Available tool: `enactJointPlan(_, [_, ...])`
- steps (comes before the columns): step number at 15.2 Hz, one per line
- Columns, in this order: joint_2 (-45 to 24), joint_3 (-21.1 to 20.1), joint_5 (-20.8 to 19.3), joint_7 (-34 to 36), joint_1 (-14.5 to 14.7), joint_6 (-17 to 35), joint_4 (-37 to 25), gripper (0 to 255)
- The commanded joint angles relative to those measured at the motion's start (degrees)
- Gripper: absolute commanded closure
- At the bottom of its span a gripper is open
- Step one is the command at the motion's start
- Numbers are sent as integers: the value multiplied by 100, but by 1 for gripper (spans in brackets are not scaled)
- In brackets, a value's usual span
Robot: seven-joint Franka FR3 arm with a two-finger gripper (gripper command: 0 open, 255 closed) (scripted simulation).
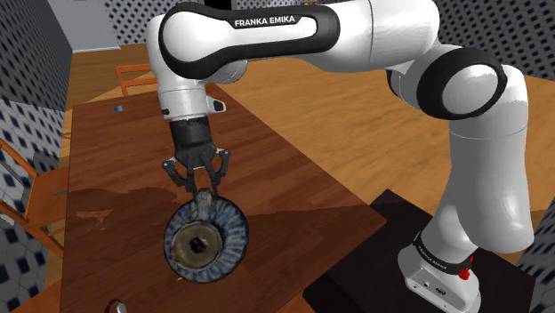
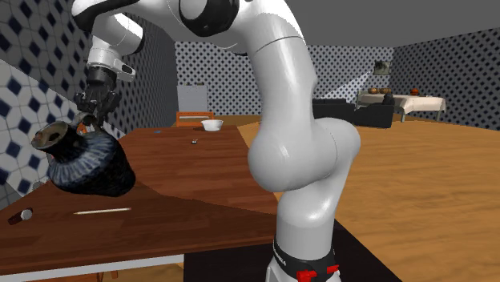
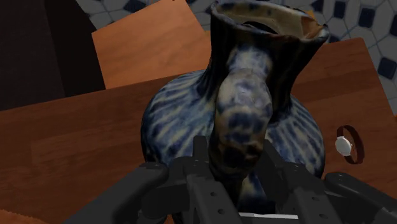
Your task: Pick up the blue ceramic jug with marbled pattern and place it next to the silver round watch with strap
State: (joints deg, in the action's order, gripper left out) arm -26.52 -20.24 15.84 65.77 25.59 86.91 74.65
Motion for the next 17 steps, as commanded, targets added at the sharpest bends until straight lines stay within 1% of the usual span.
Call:
enactJointPlan(1, [-352, -60, -75, 311, 253, -110, -592, 255])
enactJointPlan(3, [-769, -92, -175, 580, 520, -233, -1219, 255])
enactJointPlan(5, [-1276, -110, -293, 855, 825, -441, -2023, 255])
enactJointPlan(6, [-1593, -113, -363, 999, 1005, -603, -2552, 255])
enactJointPlan(7, [-2007, -110, -447, 1157, 1221, -849, -3265, 255])
enactJointPlan(8, [-2545, -100, -544, 1313, 1471, -1230, -4237, 255])
enactJointPlan(9, [-2348, -96, -507, 1249, 1392, -1000, -3793, 255])
enactJointPlan(11, [-2141, -95, -472, 1158, 1301, -696, -3260, 255])
enactJointPlan(14, [-1970, -93, -442, 1049, 1217, -354, -2723, 255])
enactJointPlan(17, [-1873, -88, -424, 956, 1161, -70, -2320, 255])
